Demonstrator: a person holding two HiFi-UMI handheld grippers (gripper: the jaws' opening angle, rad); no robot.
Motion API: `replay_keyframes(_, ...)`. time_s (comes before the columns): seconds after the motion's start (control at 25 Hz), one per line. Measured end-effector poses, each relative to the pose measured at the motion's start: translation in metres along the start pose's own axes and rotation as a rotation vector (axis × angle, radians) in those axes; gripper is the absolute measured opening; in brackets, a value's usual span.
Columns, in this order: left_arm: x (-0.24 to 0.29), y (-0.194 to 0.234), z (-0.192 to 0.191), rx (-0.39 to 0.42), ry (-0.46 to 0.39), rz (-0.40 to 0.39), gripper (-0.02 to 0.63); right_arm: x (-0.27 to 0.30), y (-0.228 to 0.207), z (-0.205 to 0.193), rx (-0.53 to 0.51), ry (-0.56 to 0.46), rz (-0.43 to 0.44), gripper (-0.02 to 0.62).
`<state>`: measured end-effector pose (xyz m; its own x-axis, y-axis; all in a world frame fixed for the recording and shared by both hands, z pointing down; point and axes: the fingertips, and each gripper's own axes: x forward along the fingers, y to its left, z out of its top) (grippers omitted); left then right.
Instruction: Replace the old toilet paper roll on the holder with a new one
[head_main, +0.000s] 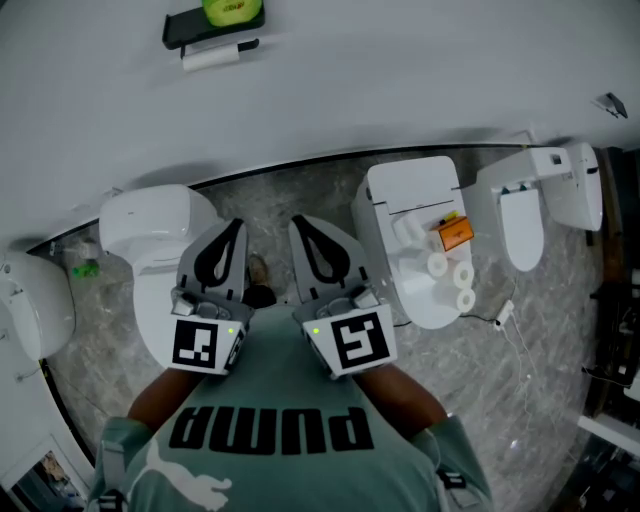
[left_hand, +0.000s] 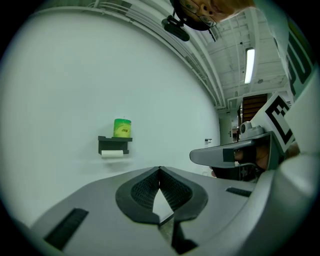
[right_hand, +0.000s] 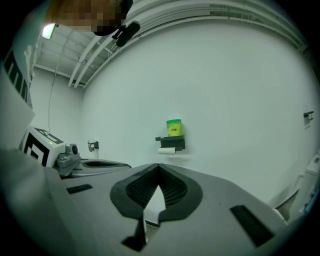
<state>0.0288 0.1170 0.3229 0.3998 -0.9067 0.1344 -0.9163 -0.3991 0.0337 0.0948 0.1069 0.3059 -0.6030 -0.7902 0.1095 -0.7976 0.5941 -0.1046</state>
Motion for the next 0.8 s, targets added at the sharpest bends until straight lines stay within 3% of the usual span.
replay_keyframes(0.8,0.013,0.124,0.004,-0.069,-0.040,-0.065,0.003,0.111,0.050,0.013,-0.047,0.033,-0.086,0.005)
